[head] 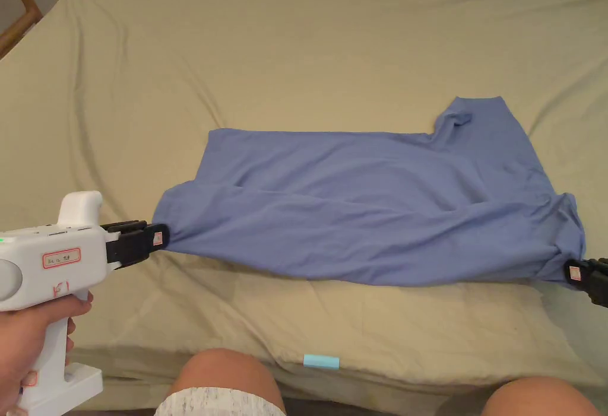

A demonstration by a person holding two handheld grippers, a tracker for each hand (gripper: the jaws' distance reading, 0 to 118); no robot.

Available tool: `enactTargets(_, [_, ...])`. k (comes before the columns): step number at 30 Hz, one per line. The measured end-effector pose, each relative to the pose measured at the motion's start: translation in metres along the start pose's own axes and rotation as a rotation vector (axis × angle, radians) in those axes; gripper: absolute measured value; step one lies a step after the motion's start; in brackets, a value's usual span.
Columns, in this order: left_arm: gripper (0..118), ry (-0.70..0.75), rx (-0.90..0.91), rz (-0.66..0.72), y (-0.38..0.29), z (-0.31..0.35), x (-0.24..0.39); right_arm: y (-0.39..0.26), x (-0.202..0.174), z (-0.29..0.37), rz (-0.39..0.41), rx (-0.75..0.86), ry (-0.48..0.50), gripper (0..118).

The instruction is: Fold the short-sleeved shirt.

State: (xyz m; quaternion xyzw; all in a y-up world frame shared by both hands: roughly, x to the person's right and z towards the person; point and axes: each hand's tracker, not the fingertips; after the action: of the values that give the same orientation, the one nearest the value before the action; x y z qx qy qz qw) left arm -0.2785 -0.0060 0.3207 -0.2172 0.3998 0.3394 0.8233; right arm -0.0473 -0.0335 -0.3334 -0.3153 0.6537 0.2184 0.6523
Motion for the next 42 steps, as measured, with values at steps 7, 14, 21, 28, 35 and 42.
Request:
enactTargets(7, [0, 0.003, 0.016, 0.014, -0.007, 0.020, -0.004, -0.006, 0.006, 0.019, -0.009, 0.007, -0.002, 3])
enactTargets(14, [0, 0.007, 0.014, 0.020, -0.019, 0.040, -0.008, -0.022, 0.009, 0.041, -0.019, 0.009, -0.007, 3])
enactTargets(21, [0, 0.009, 0.010, 0.030, -0.039, 0.054, -0.004, -0.043, 0.009, 0.054, -0.034, 0.007, -0.003, 3])
enactTargets(28, [0, 0.014, -0.006, 0.041, -0.058, 0.062, -0.004, -0.057, 0.007, 0.062, -0.041, -0.001, 0.005, 3])
enactTargets(35, [0, 0.028, -0.046, 0.055, -0.075, 0.048, -0.009, -0.071, 0.010, 0.049, -0.048, -0.040, 0.004, 3])
enactTargets(42, [0, 0.058, -0.101, 0.057, -0.084, 0.031, -0.013, -0.083, 0.010, 0.032, -0.038, -0.071, -0.014, 3])
